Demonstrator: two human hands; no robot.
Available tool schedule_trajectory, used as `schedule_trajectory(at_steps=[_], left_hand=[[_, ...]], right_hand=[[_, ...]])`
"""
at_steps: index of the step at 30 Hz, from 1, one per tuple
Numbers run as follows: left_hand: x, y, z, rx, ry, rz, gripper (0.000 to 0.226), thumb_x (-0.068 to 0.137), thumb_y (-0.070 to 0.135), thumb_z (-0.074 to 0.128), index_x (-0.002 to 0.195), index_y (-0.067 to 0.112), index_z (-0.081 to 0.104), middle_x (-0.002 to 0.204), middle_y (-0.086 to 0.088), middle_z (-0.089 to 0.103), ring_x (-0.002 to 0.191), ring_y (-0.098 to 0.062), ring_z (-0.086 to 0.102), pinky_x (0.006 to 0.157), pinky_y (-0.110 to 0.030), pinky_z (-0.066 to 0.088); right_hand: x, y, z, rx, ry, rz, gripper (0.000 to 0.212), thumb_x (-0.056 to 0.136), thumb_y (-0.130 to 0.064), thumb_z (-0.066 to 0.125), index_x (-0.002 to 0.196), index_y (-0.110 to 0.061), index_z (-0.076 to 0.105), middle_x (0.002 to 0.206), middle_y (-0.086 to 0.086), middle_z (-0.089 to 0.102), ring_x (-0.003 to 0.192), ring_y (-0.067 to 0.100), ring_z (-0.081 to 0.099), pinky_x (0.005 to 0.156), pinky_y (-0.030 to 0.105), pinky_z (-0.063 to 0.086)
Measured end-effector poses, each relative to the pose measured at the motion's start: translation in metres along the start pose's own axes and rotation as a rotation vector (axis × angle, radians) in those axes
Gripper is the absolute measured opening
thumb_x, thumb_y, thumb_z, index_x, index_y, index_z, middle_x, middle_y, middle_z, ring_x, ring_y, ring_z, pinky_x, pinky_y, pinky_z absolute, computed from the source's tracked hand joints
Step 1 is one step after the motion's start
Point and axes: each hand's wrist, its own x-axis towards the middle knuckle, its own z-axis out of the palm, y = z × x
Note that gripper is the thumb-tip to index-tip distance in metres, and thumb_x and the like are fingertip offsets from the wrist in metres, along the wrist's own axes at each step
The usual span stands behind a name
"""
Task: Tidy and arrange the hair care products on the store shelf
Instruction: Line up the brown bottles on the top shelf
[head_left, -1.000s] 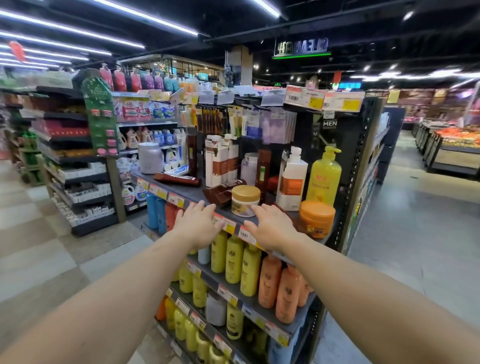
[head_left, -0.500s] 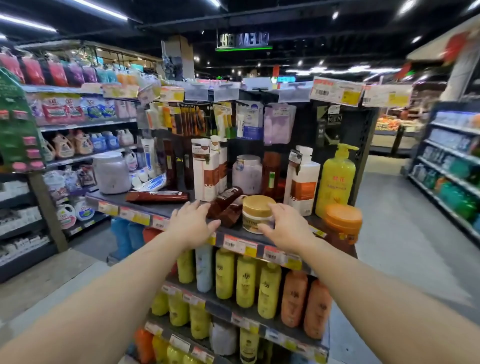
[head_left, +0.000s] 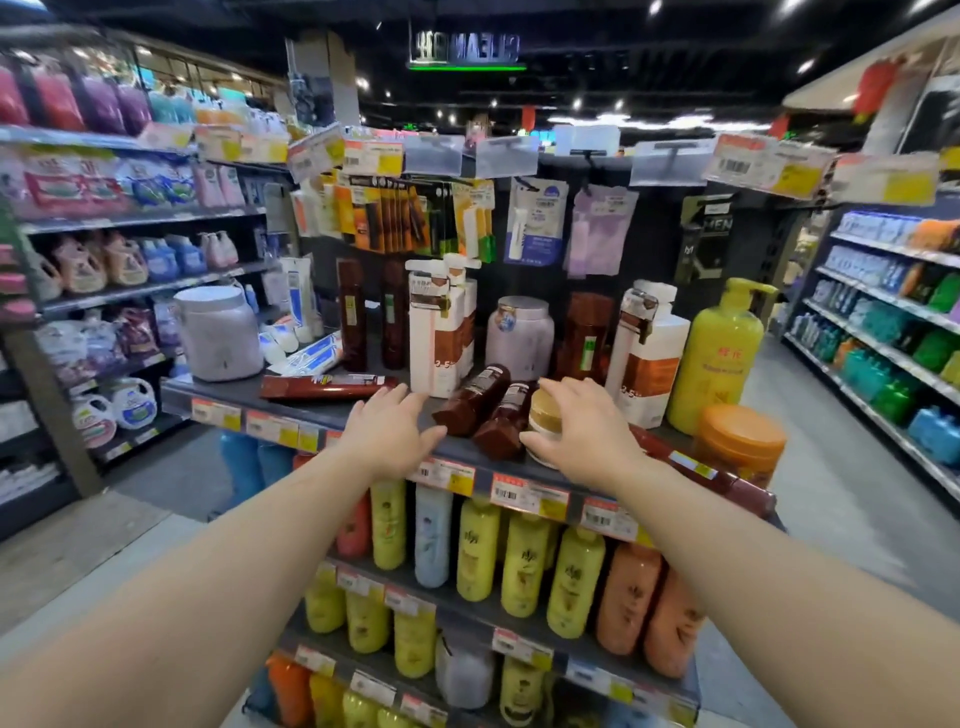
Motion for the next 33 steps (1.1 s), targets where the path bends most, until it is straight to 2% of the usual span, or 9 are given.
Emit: schedule_trajectory(at_steps=[4,8,14,21,27,30,33], left_hand=[[0.010,-0.008,-0.006,0.024,0.012,-0.009,0.070,0.093,0.058,0.039,0.151,0.020,0.023,0.159,-0.009,0.019,0.146,-0.027,0.016,0.118,-0.047,0.017],[0.019,-0.021,-0.011,0.039,0.068,-0.020,0.069,0.094,0.056,0.040,0.150,0.019,0.025,0.157,-0.010,0.024,0.146,-0.028,0.019,0.116,-0.047,0.021],[0.025,-0.035,-0.010,0.025,0.033,-0.078,0.069,0.094,0.055,0.040,0.151,0.021,0.022,0.159,-0.009,0.018,0.147,-0.027,0.015,0.118,-0.047,0.018],[0.040,-0.069,-0.015,0.018,0.077,-0.074,0.067,0.094,0.054,0.042,0.150,0.019,0.026,0.158,-0.007,0.024,0.146,-0.025,0.020,0.117,-0.046,0.021],[0.060,-0.127,-0.012,0.038,0.048,-0.031,0.068,0.092,0.056,0.043,0.149,0.020,0.028,0.157,-0.004,0.027,0.142,-0.025,0.026,0.114,-0.043,0.026],[0.077,-0.169,-0.017,0.064,0.042,0.038,0.070,0.091,0.056,0.045,0.149,0.021,0.028,0.151,-0.004,0.036,0.138,-0.026,0.031,0.111,-0.043,0.030],[0.093,-0.204,-0.023,0.028,0.025,0.119,0.073,0.090,0.055,0.051,0.149,0.019,0.027,0.152,-0.006,0.034,0.140,-0.024,0.029,0.112,-0.039,0.029]], right_hand=[[0.023,-0.005,0.002,-0.025,-0.031,-0.023,0.077,0.084,-0.058,0.059,0.148,-0.026,0.029,0.153,0.005,0.034,0.143,0.028,0.024,0.117,0.044,0.022],[0.041,-0.013,0.008,0.002,-0.030,-0.060,0.076,0.084,-0.057,0.060,0.147,-0.027,0.031,0.152,0.004,0.036,0.143,0.027,0.025,0.117,0.044,0.024],[0.059,-0.030,0.015,0.022,-0.058,-0.113,0.075,0.085,-0.056,0.059,0.147,-0.025,0.031,0.152,0.004,0.036,0.143,0.028,0.025,0.118,0.044,0.023],[0.082,-0.057,0.035,0.046,-0.062,-0.132,0.076,0.084,-0.056,0.060,0.147,-0.025,0.032,0.149,0.002,0.040,0.139,0.026,0.031,0.114,0.042,0.026],[0.110,-0.103,0.064,0.058,-0.085,-0.133,0.075,0.086,-0.055,0.058,0.147,-0.022,0.031,0.150,0.003,0.039,0.139,0.025,0.030,0.115,0.039,0.025],[0.124,-0.133,0.086,0.089,-0.111,-0.078,0.074,0.087,-0.054,0.058,0.149,-0.025,0.029,0.151,0.001,0.036,0.141,0.024,0.026,0.116,0.040,0.023],[0.138,-0.160,0.107,0.064,-0.144,-0.026,0.074,0.088,-0.053,0.057,0.149,-0.025,0.028,0.151,0.002,0.036,0.140,0.023,0.028,0.115,0.039,0.024]])
